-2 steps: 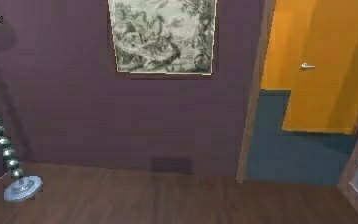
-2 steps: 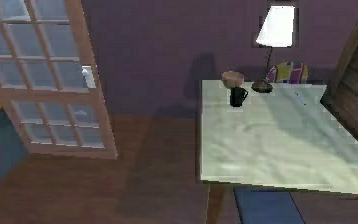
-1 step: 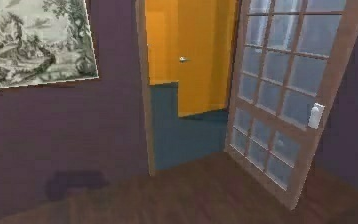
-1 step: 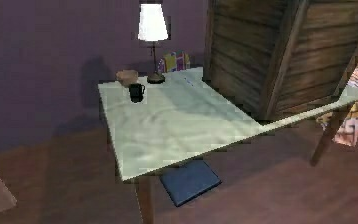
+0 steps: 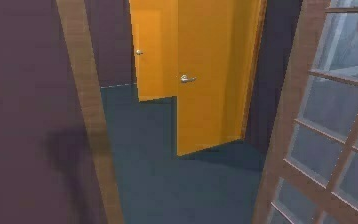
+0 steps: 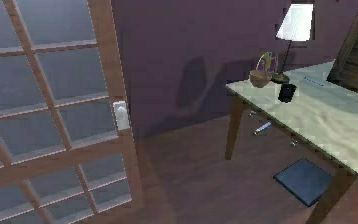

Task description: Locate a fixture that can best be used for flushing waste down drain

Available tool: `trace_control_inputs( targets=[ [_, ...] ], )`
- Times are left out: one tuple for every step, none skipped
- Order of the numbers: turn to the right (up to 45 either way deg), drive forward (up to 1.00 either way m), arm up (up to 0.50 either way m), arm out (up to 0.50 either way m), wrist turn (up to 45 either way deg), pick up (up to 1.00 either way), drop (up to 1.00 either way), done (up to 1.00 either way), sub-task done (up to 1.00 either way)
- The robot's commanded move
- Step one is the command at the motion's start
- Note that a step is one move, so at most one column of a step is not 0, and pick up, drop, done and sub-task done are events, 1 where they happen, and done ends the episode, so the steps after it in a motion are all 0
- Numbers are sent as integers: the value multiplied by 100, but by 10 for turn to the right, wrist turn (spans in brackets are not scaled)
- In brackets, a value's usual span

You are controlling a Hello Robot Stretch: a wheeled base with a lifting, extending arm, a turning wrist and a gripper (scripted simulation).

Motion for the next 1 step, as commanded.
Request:
trace_control_inputs(
  targets=[
    [30, 0, 0, 0, 0, 0, 0, 0, 0]
  ],
)
